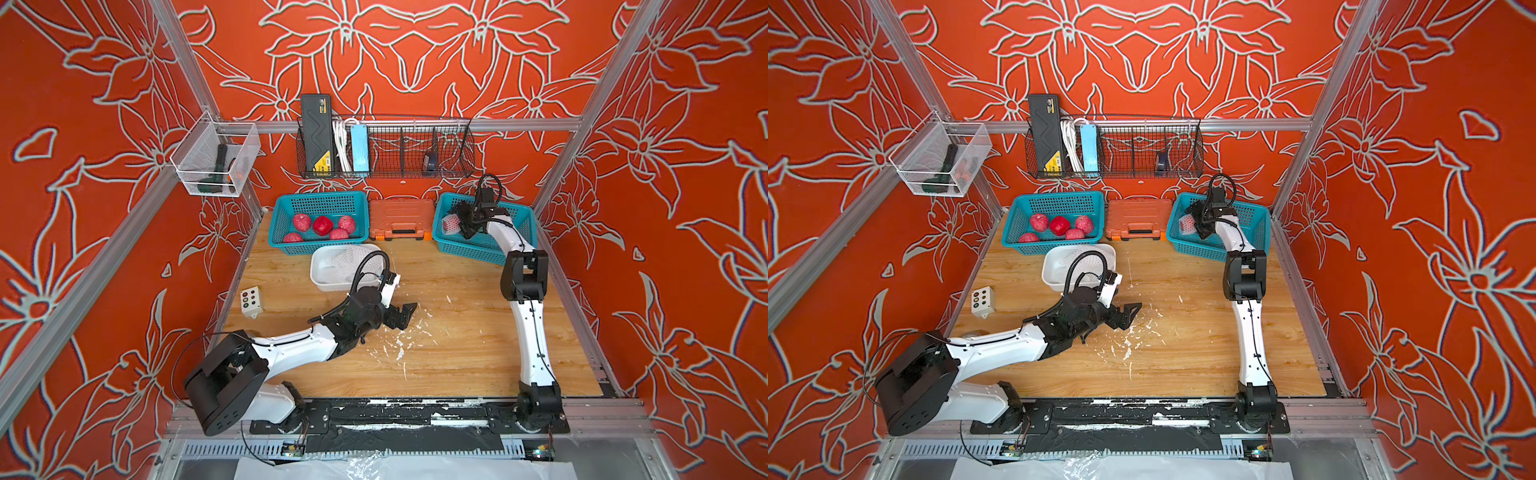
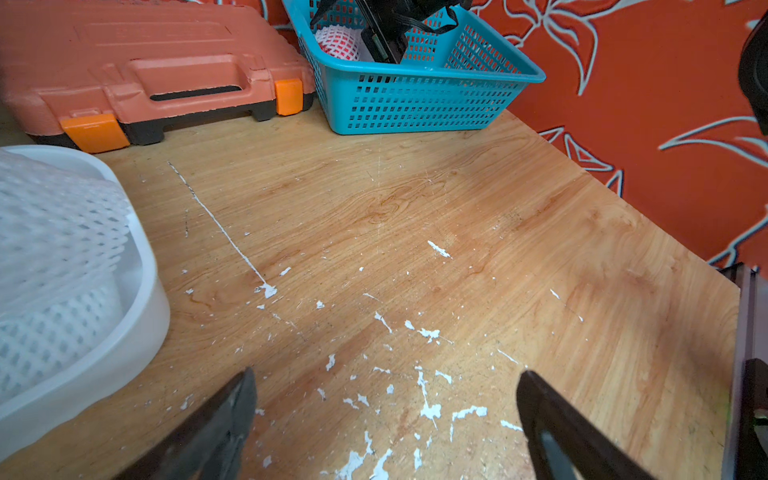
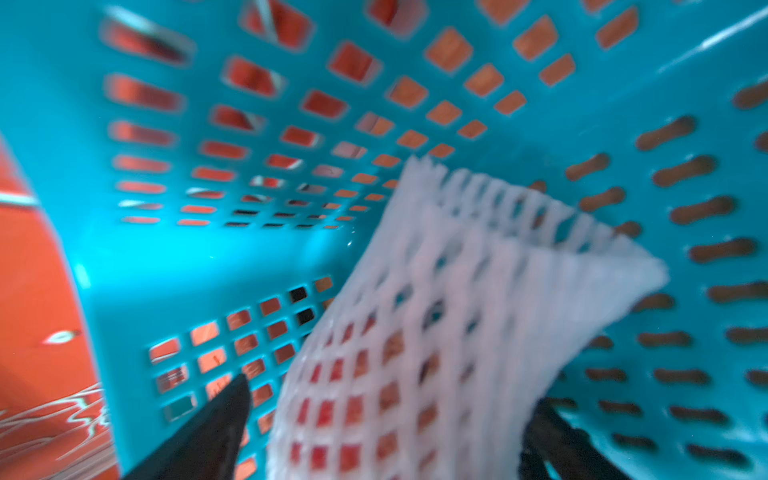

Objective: Remove foam nets from apples
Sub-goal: Pick up the apple from the basket.

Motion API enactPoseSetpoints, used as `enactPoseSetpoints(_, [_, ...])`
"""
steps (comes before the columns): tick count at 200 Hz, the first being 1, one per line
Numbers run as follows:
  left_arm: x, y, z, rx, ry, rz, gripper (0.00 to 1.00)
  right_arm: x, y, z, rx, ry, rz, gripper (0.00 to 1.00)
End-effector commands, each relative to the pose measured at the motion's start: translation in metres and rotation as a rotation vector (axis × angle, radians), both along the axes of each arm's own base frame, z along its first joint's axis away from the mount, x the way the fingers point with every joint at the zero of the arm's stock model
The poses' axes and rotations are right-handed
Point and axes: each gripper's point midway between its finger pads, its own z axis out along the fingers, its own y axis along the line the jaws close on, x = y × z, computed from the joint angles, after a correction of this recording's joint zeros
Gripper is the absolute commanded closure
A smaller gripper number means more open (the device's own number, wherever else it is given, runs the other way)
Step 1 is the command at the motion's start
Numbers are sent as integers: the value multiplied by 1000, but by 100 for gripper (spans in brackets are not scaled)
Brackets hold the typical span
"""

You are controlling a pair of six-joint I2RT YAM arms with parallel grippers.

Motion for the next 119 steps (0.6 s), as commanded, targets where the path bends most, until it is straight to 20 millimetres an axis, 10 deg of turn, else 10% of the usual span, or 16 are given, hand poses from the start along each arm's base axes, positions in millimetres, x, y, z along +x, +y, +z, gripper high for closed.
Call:
enactPoseSetpoints(1, [3,-6,10,-17,-20,-12,5,-2,7,-19,19,16,8,15])
enactPoseSetpoints(55, [5,-5,10,-12,-22,-4,5,-5,5,-18,24,-7,17,28])
enactPoseSetpoints(119, [5,-1,24,-4,-50,9,6,-9,-9,46,-11,-166,2,42])
